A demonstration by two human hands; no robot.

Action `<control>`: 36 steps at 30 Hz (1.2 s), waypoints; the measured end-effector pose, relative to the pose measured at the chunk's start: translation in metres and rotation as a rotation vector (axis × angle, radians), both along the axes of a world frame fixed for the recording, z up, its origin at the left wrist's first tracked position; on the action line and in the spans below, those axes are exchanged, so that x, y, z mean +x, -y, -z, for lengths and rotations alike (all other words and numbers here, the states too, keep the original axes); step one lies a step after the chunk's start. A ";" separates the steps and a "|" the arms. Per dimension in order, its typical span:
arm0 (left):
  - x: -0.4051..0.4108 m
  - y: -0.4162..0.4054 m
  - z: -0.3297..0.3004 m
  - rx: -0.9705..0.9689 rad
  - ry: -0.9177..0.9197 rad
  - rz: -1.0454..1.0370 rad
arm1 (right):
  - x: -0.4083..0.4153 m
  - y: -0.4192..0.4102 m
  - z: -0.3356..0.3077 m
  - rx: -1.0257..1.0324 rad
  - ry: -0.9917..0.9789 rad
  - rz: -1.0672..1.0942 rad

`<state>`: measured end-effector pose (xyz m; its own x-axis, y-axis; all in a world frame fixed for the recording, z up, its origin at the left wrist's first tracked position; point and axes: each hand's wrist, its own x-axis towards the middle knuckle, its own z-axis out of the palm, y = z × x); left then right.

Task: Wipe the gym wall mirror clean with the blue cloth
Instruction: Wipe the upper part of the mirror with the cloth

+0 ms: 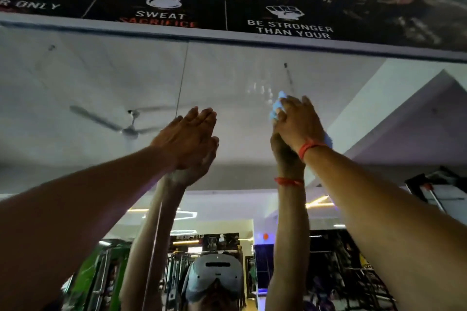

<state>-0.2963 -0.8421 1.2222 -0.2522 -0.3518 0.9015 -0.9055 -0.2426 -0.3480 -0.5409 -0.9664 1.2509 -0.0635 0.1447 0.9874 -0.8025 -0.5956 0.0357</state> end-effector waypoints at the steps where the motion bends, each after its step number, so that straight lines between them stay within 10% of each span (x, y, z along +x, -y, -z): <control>1: -0.002 0.003 -0.005 -0.004 -0.002 0.006 | -0.003 0.002 -0.007 0.050 0.039 0.000; 8: -0.024 0.009 -0.038 -0.068 -0.036 0.009 | 0.037 -0.017 -0.011 -0.116 -0.237 -0.177; 14: -0.019 0.014 -0.047 -0.107 -0.018 0.042 | 0.014 0.009 -0.047 -0.081 0.066 -0.140; 20: -0.021 0.013 -0.054 -0.107 -0.025 0.052 | 0.030 -0.015 -0.047 -0.111 -0.272 -0.299; 25: -0.017 0.009 -0.055 -0.086 0.031 0.021 | -0.018 0.005 -0.075 0.027 0.096 -0.098; 31: -0.014 0.008 -0.057 -0.096 -0.008 0.027 | 0.043 -0.036 -0.073 -0.003 -0.309 -0.251; 36: -0.007 0.007 -0.057 -0.073 -0.013 0.054 | -0.006 -0.019 -0.084 0.072 -0.047 -0.147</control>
<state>-0.3030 -0.8489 1.2792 -0.2569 -0.2709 0.9277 -0.9225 -0.2175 -0.3190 -0.5466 -0.9473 1.3347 -0.0327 0.0655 0.9973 -0.7050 -0.7088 0.0235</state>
